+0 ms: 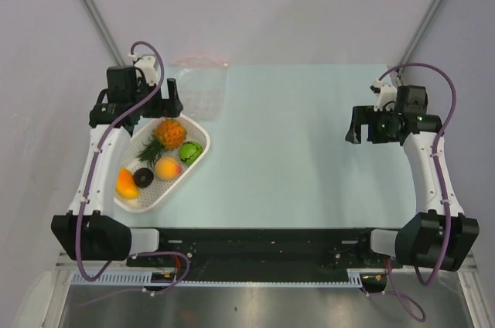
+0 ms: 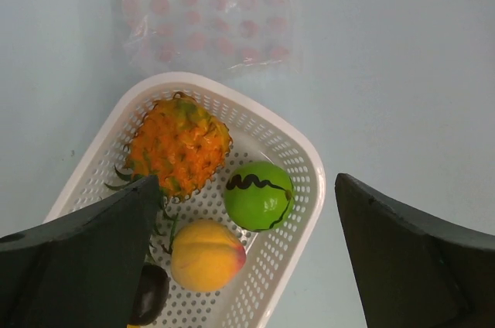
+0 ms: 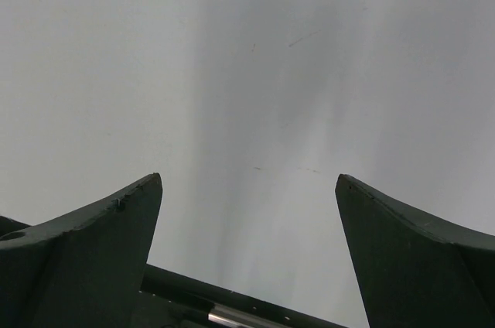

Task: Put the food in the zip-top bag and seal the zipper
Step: Pick up the zipper food storage bag at the center of the board.

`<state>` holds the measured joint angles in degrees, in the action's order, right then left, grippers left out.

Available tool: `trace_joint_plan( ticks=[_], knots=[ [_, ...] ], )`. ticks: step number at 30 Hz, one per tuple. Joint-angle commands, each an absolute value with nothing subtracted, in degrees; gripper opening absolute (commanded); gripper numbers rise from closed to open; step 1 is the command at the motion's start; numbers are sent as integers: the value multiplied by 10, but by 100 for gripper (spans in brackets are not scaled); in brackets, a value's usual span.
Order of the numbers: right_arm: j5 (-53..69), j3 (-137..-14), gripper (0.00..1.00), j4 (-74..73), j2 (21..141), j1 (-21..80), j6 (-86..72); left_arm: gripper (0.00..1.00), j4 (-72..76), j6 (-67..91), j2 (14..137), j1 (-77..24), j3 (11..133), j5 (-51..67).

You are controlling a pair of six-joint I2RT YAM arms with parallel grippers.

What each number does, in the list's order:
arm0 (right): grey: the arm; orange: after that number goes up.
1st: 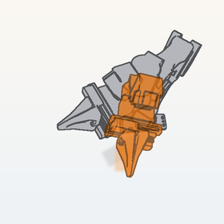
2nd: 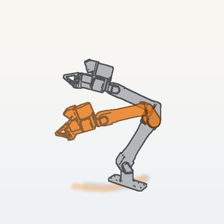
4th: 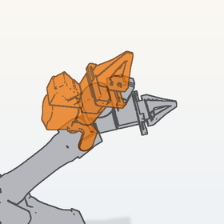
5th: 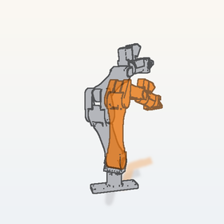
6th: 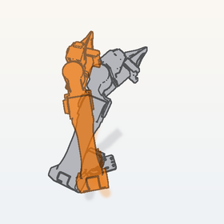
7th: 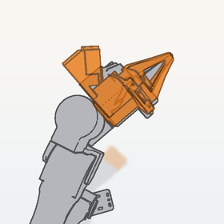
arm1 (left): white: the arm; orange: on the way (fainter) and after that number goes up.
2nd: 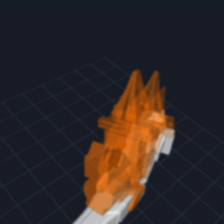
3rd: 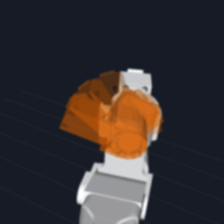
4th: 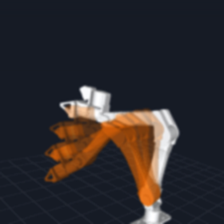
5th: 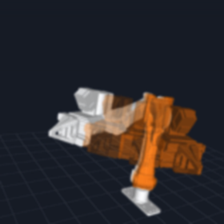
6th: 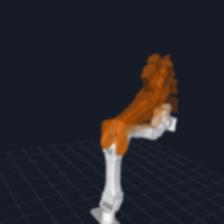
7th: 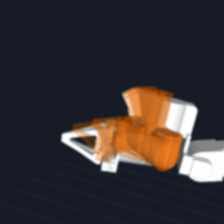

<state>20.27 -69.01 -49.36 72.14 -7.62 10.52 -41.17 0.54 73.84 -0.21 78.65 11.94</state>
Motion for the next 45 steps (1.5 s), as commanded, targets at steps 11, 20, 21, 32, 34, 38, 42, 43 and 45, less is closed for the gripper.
trace_joint_plan(
  ticks=[11,20,21,32,34,38,42,43,45],
  knots=[
    [218,-698,100,-472,715,-69,122,100,-340,-7,960,-2,976,21],
    [208,-700,100,-485,729,-69,128,100,-302,28,1177,16,1132,55],
    [207,-700,100,-484,730,-69,128,100,-298,29,1191,16,1148,47],
    [192,-711,100,-493,739,-70,138,100,-302,70,1332,54,1213,69],
    [192,-715,100,-494,738,-69,140,99,-316,69,1345,53,1216,114],
    [186,-729,100,-500,732,-69,149,91,-320,76,1352,53,1206,188],
    [182,-744,100,-505,726,-69,153,75,-309,98,1354,52,1201,247],
    [182,-745,100,-509,724,-69,152,62,-305,98,1354,50,1201,259],
    [177,-751,100,-513,722,-69,145,41,-298,82,1341,42,1200,311]
  ],
)
